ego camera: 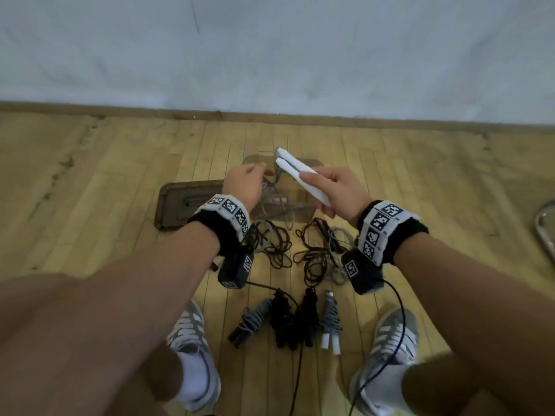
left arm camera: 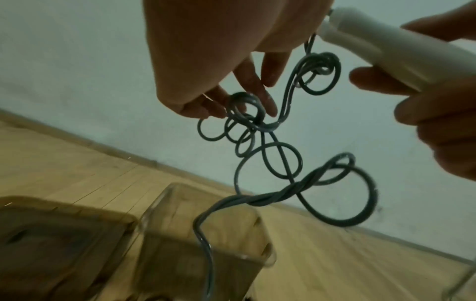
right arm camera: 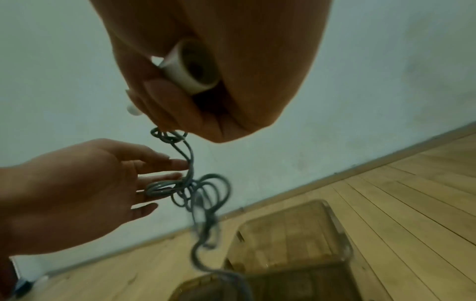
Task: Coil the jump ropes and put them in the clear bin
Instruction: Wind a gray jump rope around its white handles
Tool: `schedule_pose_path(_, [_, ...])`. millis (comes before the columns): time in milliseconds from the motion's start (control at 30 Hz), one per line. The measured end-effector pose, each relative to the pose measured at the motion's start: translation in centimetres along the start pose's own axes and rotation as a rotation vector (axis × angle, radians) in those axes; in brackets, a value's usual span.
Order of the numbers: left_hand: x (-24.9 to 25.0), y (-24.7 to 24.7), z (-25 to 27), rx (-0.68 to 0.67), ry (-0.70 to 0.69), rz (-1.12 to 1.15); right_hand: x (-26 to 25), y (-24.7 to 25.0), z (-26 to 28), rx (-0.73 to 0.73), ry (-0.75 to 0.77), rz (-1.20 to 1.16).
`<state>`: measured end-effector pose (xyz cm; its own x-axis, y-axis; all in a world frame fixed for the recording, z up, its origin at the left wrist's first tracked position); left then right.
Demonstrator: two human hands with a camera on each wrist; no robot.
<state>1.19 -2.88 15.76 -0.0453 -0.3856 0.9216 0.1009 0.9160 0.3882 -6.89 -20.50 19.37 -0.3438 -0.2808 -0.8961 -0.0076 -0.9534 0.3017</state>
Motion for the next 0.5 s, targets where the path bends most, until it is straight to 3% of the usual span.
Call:
schedule_pose_path(200, [8.5,1.0,-1.6,0.048,-0.34,-0.171,-5.3,3.1,0.8,0.046,0.094,-0.074])
schedule_pose_path(400, [12.9,1.6,-2.3,0.009,-0.447,-0.195,-8.4,5.2,1.5,0.062,0.149,-0.088])
schedule_pose_path(500, [13.2,1.4,-2.5,0.024,-0.467,-0.073,-9.1,5.7,1.6,0.045,0.169,-0.12])
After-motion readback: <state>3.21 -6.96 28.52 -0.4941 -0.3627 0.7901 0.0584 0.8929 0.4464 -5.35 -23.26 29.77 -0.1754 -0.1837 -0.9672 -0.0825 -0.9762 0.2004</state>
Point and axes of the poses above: each hand's wrist, its own z-axis away from the middle knuckle, its own y-axis out of the back of the hand, x = y × z, the point moved 3 cm from there along -z, towards the middle knuckle, and after that the axes turned 11 degrees about -y, right-handed, at the moved point
